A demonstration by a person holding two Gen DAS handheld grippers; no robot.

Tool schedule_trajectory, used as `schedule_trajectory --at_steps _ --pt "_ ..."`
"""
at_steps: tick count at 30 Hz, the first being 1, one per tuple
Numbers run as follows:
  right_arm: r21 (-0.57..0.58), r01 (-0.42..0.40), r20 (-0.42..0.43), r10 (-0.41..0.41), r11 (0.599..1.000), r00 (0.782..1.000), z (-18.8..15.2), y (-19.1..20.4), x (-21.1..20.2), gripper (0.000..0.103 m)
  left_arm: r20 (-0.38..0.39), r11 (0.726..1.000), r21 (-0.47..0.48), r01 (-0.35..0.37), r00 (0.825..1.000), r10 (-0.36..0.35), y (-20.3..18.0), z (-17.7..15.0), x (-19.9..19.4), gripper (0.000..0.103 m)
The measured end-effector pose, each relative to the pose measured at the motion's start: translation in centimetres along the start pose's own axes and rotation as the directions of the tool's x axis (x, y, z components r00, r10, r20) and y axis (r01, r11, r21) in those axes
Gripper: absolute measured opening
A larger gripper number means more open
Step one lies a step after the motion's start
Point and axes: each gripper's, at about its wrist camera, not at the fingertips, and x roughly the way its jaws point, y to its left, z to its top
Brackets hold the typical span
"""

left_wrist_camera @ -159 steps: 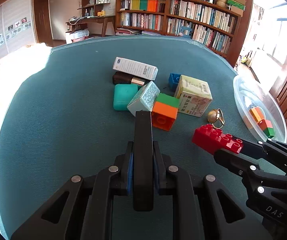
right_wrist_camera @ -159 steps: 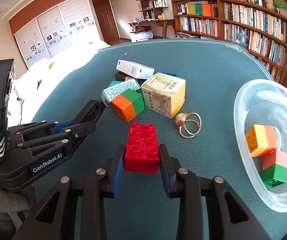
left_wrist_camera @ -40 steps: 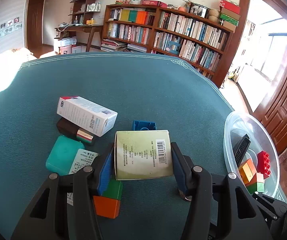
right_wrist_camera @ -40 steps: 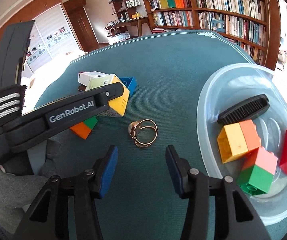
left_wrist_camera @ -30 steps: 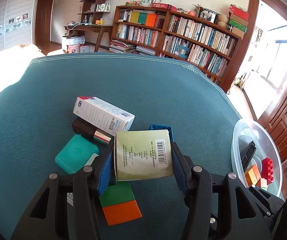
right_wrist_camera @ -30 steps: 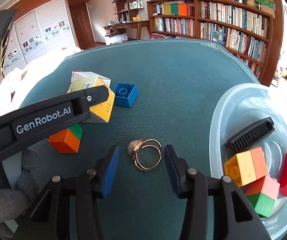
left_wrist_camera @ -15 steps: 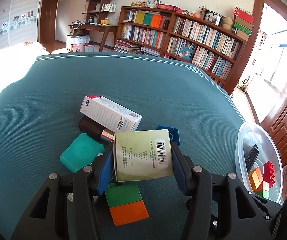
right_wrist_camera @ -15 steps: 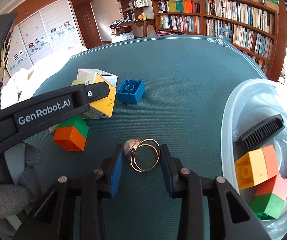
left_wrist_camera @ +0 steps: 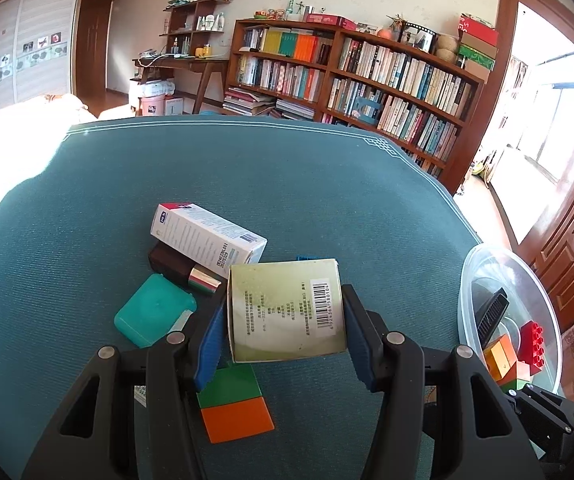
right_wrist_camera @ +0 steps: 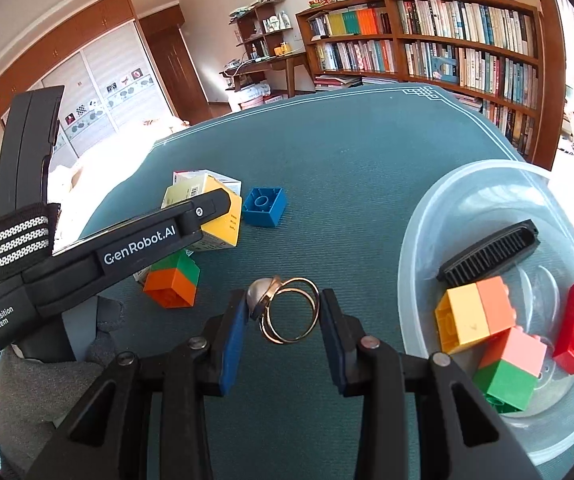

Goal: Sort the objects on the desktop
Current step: 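Carry the medicine box and ring into the bowl and release both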

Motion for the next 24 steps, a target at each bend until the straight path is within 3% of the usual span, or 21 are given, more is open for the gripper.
schedule_trajectory --at_steps 14,24 --pt "0.090 0.088 0.104 -0.097 0.992 0.990 -0.1 -4.7 -5.2 0.040 -0.019 0.992 0.094 0.086 0.996 -0.084 -6.0 0.1 -0.6 0.057" --pt "0.182 0.177 0.148 -0.205 0.967 0.967 -0.8 -9.8 -9.0 0.040 -0.063 0.960 0.186 0.211 0.977 -0.203 -12.2 -0.6 -1.1 0.057"
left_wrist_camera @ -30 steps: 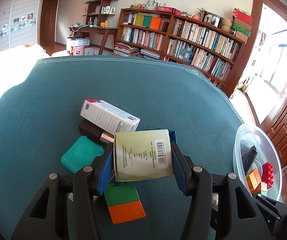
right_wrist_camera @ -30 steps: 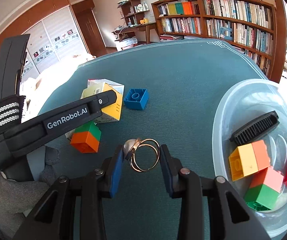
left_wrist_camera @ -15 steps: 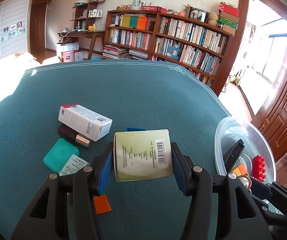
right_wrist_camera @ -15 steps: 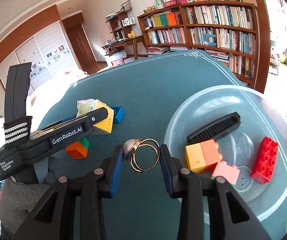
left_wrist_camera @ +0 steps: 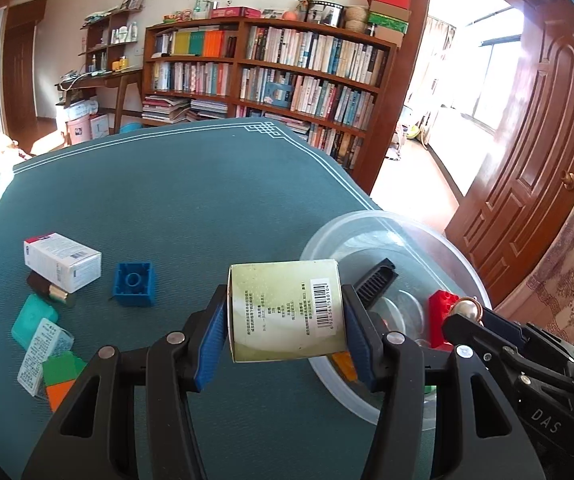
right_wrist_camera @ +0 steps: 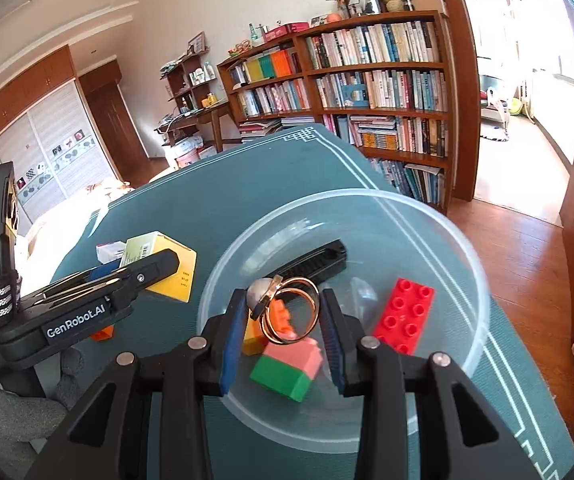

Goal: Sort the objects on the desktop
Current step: 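Carry the medicine box and ring into the bowl and release both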

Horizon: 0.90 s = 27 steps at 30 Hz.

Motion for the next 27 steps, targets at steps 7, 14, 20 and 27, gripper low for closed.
schedule_trajectory --at_steps 7,14,20,27 --pt "0.052 0.090 0.002 -0.090 0.995 0.996 -0.2 -3.8 -0.9 0.040 -0.028 0.994 0.069 0.089 0.996 -0.088 -4.7 0.2 1.0 0.057" --pt "0.069 0.124 -0.003 -0.124 0.990 0.992 -0.3 -5.6 -1.4 0.040 -0.038 0.983 0.105 0.151 0.988 -0.148 -8.0 1.1 2.2 0.058" --pt "0.093 0.153 -0.024 -0.151 0.984 0.988 -0.7 -6.8 -1.0 0.054 -0.085 0.969 0.090 0.231 0.971 -0.224 -9.2 1.2 4.0 0.082" --pt "0.077 0.165 -0.008 -0.165 0.983 0.986 -0.6 -6.5 -1.1 0.055 -0.071 0.977 0.114 0.180 0.982 -0.173 -8.7 0.7 3.9 0.082"
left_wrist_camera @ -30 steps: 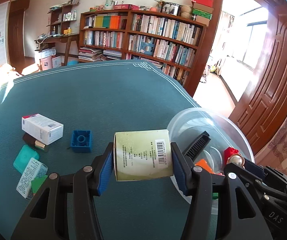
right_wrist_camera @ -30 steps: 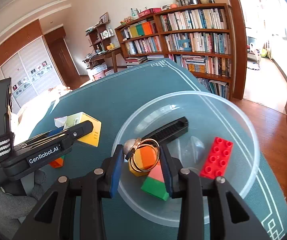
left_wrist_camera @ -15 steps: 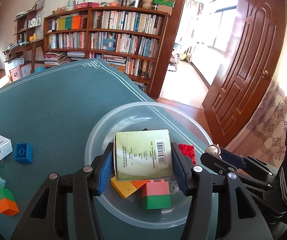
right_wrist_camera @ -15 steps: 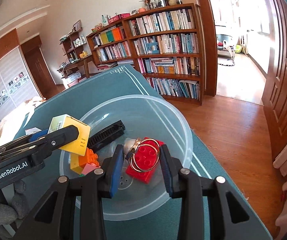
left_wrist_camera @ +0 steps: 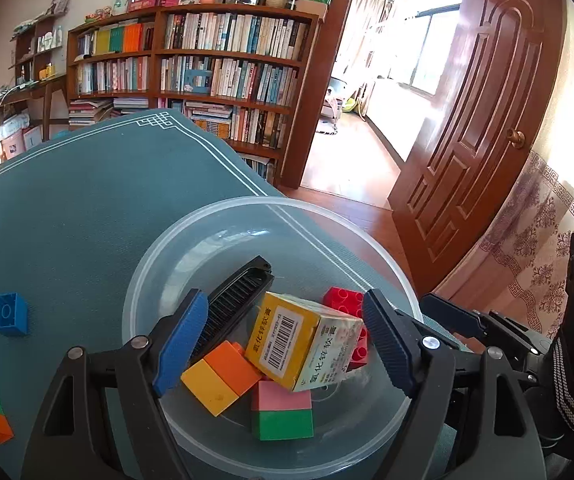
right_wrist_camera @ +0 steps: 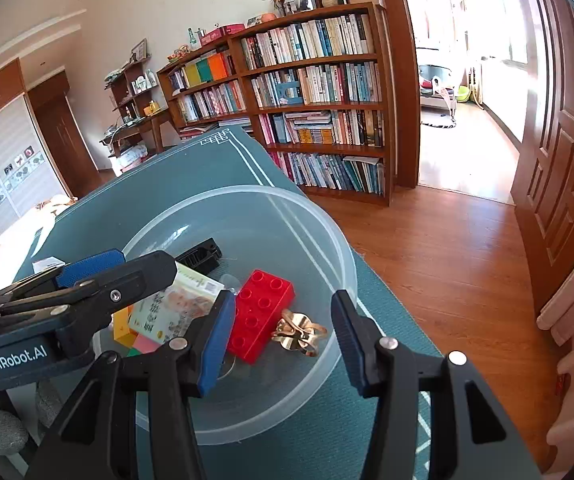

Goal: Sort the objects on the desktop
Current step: 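Carry the medicine box and ring into the bowl and release both, then withdraw both grippers from the bowl toward the remaining objects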

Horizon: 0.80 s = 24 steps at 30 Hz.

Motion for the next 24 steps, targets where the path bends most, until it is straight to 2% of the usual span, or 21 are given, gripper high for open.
schedule_trajectory --at_steps 11,20,24 --pt "-0.052 -0.079 0.025 0.081 0.996 0.996 0.6 4.1 -0.5 0.055 0.030 0.989 -0.116 -0.092 0.995 0.096 4.8 -0.4 -2.9 0.082" --pt "-0.097 -0.141 -0.005 0.141 0.985 0.990 0.2 8.1 0.4 0.055 0.031 0.967 -0.155 -0.204 0.977 0.211 8.7 -1.6 -5.7 0.082" --pt "-0.110 -0.171 -0.020 0.170 0.979 0.985 0.0 9.7 0.7 0.055 0.037 0.956 -0.185 -0.228 0.970 0.239 10.7 -2.2 -6.9 0.082"
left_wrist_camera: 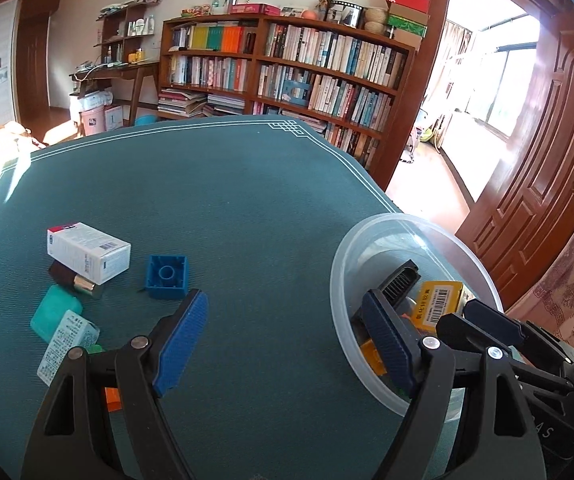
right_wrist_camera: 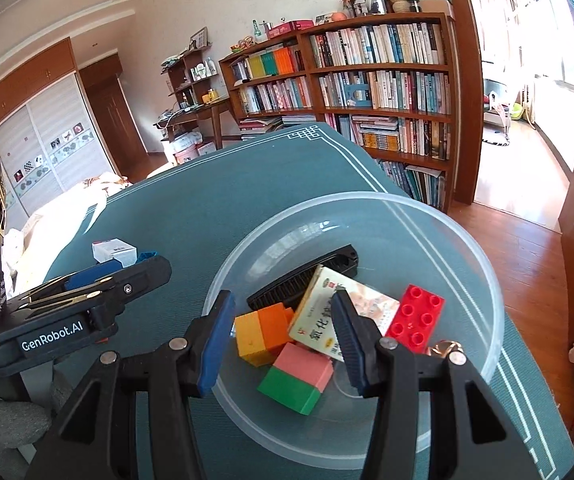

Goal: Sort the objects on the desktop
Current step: 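Withdraw both grippers from the bowl toward the remaining objects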

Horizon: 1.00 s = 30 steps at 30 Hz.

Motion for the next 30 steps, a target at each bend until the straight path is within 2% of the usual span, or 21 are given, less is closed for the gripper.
schedule_trajectory --at_steps 13,19,24,26,28,30 --pt "-0.105 -0.145 -0.051 0.140 0.984 0.989 -1.3 6.0 1.0 0.055 0.001 0.990 -0.090 -0.111 0.994 0.112 6.3 -1.3 -1.8 0.082" --pt "-0.137 -0.228 -0.121 0.212 0.964 0.970 -2.7 8.7 2.0 0.055 0.006 0.982 -0.137 -0.132 0.991 0.134 9.1 -2.1 -2.9 0.082" --pt "-0.163 -0.273 -0.166 0.246 0.948 0.955 -3.7 10.4 2.7 0.055 -0.009 0.965 -0.187 -0.185 0.982 0.187 11.8 -2.8 -3.0 0.082" --pt "-0.168 -0.282 -0.185 0.251 0.945 0.950 -4.0 10.8 3.2 0.055 -0.019 0.960 -0.195 -0.203 0.979 0.203 12.6 -3.0 -2.8 0.079" --pt "-0.169 -0.291 -0.202 0.256 0.942 0.945 -4.3 11.1 3.6 0.055 -0.036 0.958 -0.187 -0.219 0.976 0.216 13.1 -3.4 -2.5 0.069" --pt "-0.170 -0.293 -0.213 0.255 0.941 0.943 -4.6 11.3 3.9 0.055 -0.060 0.956 -0.180 -0.230 0.973 0.223 13.5 -3.9 -2.0 0.064"
